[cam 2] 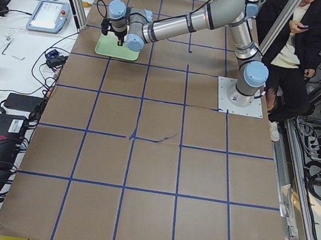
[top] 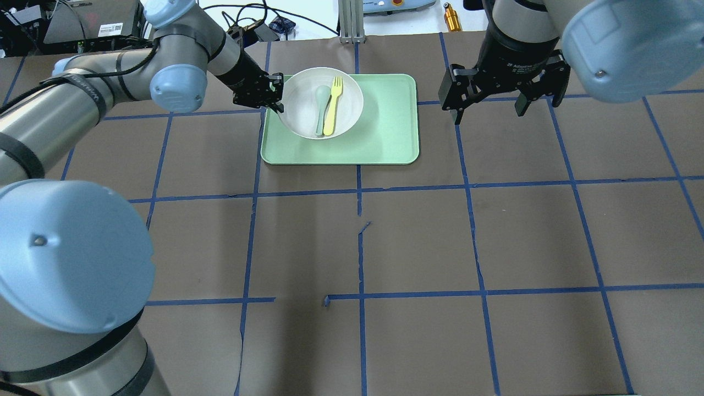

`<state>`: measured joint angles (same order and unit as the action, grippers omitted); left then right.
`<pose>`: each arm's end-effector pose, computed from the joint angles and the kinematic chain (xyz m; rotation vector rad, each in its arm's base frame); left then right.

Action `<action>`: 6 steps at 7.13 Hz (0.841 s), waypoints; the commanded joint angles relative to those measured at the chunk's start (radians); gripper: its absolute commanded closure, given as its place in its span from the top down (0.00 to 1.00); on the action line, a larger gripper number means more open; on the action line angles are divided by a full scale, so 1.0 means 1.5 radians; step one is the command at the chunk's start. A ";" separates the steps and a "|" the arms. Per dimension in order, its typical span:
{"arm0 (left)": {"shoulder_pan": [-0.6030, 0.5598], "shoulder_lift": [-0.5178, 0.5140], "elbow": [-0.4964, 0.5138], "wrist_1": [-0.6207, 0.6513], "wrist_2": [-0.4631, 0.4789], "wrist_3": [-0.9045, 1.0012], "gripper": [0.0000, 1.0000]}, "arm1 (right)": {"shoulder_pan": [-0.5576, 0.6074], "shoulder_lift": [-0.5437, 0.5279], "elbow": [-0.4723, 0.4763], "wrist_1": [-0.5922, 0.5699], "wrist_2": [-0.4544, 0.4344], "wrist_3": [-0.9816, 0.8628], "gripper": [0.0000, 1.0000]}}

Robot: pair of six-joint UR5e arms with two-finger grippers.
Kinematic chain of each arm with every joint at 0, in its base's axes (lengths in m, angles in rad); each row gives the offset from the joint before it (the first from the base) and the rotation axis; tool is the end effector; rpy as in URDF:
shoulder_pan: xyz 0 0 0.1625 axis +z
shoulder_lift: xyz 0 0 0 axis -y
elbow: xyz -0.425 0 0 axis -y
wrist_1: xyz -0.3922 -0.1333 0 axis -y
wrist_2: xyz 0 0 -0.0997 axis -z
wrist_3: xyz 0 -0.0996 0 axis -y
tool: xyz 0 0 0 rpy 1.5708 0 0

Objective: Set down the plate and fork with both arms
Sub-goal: 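Carry the plate with the left gripper onto the green tray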

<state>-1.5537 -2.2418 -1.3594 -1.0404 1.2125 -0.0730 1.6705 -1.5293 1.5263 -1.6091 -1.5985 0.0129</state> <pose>-0.1559 -0.7246 0.2354 0.1074 -2.7783 0.0843 0.1810 -0.4980 0.4930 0.1343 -3.1127 0.0667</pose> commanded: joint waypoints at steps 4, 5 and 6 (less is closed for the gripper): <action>-0.019 -0.054 0.025 0.052 0.012 0.004 1.00 | 0.000 0.006 -0.002 -0.001 -0.002 0.000 1.00; -0.020 -0.021 0.019 0.037 0.049 0.003 1.00 | 0.000 0.006 -0.001 0.000 -0.002 0.000 1.00; -0.020 0.037 0.015 -0.044 0.091 0.003 1.00 | 0.000 0.005 -0.001 0.000 -0.002 0.001 1.00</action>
<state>-1.5824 -2.2706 -1.3294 -1.0073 1.2828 -0.0709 1.6705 -1.5206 1.5244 -1.6097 -1.6014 0.0126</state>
